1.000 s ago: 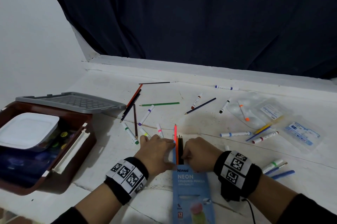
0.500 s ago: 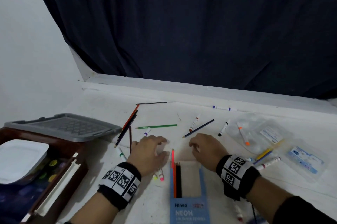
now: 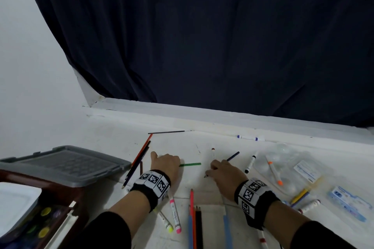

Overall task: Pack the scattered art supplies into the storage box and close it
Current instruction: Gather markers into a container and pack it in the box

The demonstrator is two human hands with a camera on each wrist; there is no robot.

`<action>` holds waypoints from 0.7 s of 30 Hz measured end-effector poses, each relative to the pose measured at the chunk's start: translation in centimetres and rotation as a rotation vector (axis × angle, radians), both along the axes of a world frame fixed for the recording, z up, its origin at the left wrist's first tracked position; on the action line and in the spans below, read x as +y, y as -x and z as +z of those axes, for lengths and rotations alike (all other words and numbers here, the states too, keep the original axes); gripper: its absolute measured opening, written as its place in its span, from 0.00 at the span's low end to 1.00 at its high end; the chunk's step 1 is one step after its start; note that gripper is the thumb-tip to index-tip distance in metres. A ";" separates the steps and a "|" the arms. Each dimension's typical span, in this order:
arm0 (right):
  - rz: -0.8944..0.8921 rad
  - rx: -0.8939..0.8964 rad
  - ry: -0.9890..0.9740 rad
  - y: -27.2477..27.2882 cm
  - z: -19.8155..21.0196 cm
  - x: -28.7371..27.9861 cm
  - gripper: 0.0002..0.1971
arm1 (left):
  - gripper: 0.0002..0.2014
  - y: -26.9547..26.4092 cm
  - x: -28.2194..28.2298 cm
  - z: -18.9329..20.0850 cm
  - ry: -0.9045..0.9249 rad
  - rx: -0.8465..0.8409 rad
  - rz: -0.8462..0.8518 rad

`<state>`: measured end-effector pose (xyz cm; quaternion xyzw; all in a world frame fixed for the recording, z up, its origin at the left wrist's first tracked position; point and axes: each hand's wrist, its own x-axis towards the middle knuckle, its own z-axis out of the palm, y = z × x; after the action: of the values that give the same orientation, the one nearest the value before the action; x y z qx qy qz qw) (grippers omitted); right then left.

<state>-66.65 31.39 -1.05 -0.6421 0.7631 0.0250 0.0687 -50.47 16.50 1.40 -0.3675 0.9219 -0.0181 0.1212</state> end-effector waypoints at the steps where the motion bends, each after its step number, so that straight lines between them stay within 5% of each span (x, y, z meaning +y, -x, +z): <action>1: -0.005 0.006 0.011 0.0 -0.1 0.1 0.23 | 0.12 0.1 0.2 -0.3 0.018 0.027 -0.034; 5: -0.013 0.069 0.035 -0.3 0.1 0.8 0.10 | 0.14 0.1 1.8 -0.2 0.036 0.076 -0.127; 11: -0.007 -0.012 0.133 -0.6 2.1 2.6 0.11 | 0.08 -0.5 3.5 0.8 0.010 0.245 -0.186; 14: -0.095 -0.188 0.336 -0.9 4.5 3.5 0.04 | 0.05 -0.8 3.5 2.3 -0.048 0.426 -0.167; 21: -0.316 -0.769 0.832 -3.4 9.6 6.2 0.07 | 0.04 -2.8 3.5 8.0 -0.352 0.787 -0.078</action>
<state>-63.26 37.61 8.54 -0.4563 0.7155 -0.5220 0.0856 -47.68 20.05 9.42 -0.2849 0.9001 0.2762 -0.1796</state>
